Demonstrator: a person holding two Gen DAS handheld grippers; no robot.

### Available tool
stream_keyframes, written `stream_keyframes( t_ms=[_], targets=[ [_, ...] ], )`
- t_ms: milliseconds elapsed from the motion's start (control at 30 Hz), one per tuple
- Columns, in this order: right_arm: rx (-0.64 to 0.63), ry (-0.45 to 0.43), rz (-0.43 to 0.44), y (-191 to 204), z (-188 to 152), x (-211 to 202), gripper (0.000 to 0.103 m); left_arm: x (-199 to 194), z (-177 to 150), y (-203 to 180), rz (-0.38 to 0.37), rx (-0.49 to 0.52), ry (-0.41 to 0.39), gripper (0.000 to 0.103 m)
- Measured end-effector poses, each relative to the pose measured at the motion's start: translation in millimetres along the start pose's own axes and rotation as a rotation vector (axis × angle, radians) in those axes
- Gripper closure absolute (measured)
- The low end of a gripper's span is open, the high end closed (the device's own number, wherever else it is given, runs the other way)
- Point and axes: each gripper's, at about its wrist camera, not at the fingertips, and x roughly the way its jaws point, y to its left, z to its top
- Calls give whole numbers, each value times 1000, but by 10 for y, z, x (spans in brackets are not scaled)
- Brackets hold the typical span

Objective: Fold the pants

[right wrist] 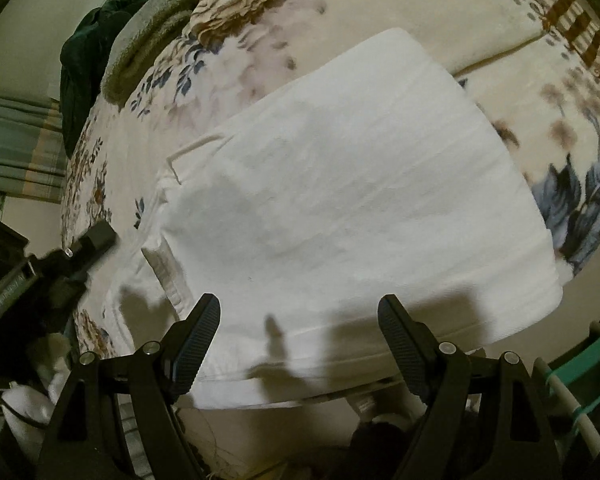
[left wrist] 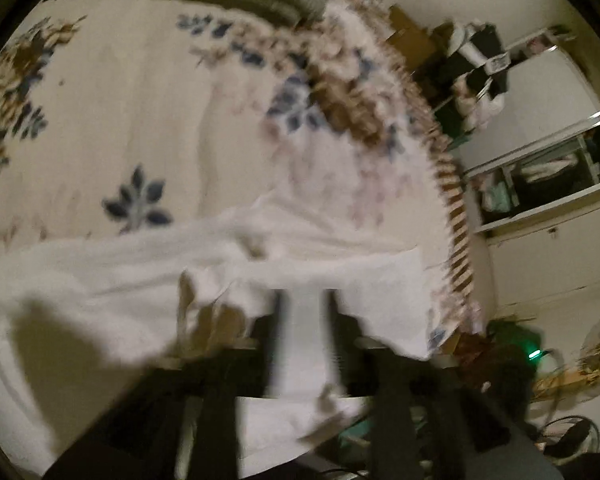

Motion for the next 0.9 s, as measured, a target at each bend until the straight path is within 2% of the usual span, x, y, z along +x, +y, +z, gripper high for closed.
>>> stream_keyframes(
  t_ms=[33,67,233,267,300,333,400,633,700,733,767,833,900],
  targets=[
    [-4,1,2,40,-8,17,20,36,-42,21,28,-2,5,44],
    [-9,2,3,54,-3,26,20,79,-77,47,42,-10,11,42],
    [-14,-4,-19,147,-4,147,20,289,-172,42,97,6,-7,44],
    [-8,-6,-29,125,-4,159,20,336,-182,22,111,22,-12,60],
    [-2,-10,-40,102,-2,166,20,366,-185,15,115,32,-14,89],
    [-1,-12,-49,86,4,173,20,409,-186,19,121,44,-10,101],
    [-2,-24,-69,67,22,175,20,438,-197,11,134,61,-29,103],
    [13,-68,-80,20,117,50,20,129,-132,-78,139,95,-168,103],
    [19,-75,-72,8,140,15,20,119,-70,-16,88,53,-137,103],
    [20,-72,-73,11,150,14,20,106,-52,52,31,1,-120,103],
    [24,-69,-72,4,158,11,20,98,-50,101,7,-37,-106,102],
    [31,-64,-65,-6,160,13,20,135,-59,107,43,-41,-62,88],
    [30,-61,-65,-7,155,25,20,181,-104,89,65,-14,-47,62]
  ],
)
